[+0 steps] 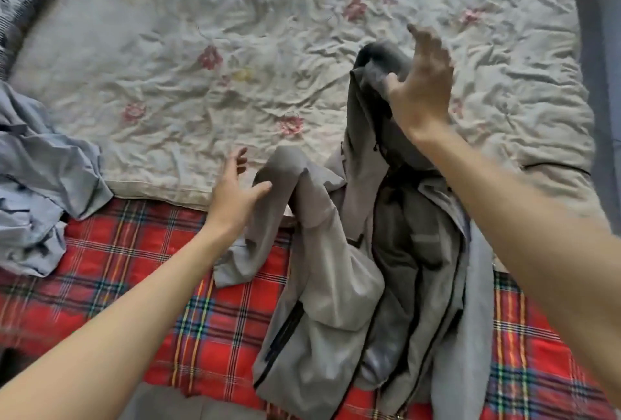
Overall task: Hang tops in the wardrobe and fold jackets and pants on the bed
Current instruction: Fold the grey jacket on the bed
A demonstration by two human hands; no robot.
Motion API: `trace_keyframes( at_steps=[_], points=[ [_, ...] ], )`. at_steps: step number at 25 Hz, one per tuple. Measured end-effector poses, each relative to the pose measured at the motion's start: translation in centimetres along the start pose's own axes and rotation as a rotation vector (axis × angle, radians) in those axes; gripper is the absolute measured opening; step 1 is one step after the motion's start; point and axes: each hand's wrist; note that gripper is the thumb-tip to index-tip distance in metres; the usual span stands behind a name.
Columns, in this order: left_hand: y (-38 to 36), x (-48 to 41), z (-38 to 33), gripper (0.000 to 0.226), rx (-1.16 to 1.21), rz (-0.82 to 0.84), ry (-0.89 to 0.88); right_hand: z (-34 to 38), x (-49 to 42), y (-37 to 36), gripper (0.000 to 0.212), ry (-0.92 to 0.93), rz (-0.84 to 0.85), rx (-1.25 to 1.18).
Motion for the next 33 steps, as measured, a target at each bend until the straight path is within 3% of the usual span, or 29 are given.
trace_keyframes(
  at_steps=[3,6,9,11,13,15,17,20,22,24,25,27,29,31,32,33],
  points=[
    [0.4,1.5,8.2,0.092,-0.326,0.06,0.105,-0.9,11.3,-7.0,0.043,0.12,0.418,-0.041],
    [1.3,3.3,17.5,0.116,-0.588,0.197,0.281,-3.5,24.2,-12.9,0.049,0.084,0.821,0.101],
    [1.3,3.9,23.2,0.125,-0.78,0.383,0.328,-4.9,30.9,-16.4,0.056,0.034,0.873,0.179],
    [1.3,3.3,24.3,0.095,-0.91,0.363,0.246,-4.4,32.3,-18.2,0.055,-0.032,0.829,0.187],
    [1.1,2.8,23.0,0.044,-0.703,0.268,0.274,-3.8,32.5,-19.1,0.052,-0.147,0.757,0.165],
    [1.3,2.1,20.4,0.003,-0.156,0.207,0.438,-3.1,32.0,-19.3,0.048,-0.262,0.685,0.123],
    [4.5,-0.2,18.0,0.017,0.321,0.012,0.409,-1.9,31.8,-19.3,0.045,-0.333,0.634,0.083],
    [13.2,-4.8,16.2,0.02,0.646,-0.426,0.175,-0.2,31.6,-19.1,0.032,-0.336,0.579,-0.042],
    [17.4,-6.2,17.5,0.049,0.609,-0.593,0.192,0.5,31.7,-18.5,0.022,-0.294,0.625,-0.2],
    [17.7,-4.5,18.9,0.064,0.392,-0.615,0.316,0.5,31.9,-17.6,0.014,-0.231,0.56,-0.246],
    [16.3,-2.8,19.8,0.059,0.264,-0.533,0.363,0.1,32.2,-16.9,0.012,-0.214,0.475,-0.217],
    [11.7,1.7,20.7,0.039,0.086,-0.174,0.398,-1.7,32.9,-15.2,0.015,-0.196,0.269,-0.05],
    [6.6,6.0,20.6,0.035,-0.056,0.232,0.279,-5.2,33.7,-12.8,0.035,-0.37,0.139,0.141],
    [1.7,8.9,19.7,0.044,-0.187,0.491,0.077,-8.9,34.7,-10.4,0.056,-0.705,0.174,0.134],
    [-0.4,9.7,19.3,0.045,-0.229,0.551,0.002,-10.0,35.6,-9.9,0.058,-0.81,0.244,0.085],
    [-2.3,10.2,18.6,0.042,-0.257,0.572,-0.047,-10.6,36.7,-9.8,0.057,-0.796,0.333,0.06]
  ],
)
Point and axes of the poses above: each hand's wrist, its own x-axis away from the middle knuckle, its own y-axis out of the back of the hand, z = x × y
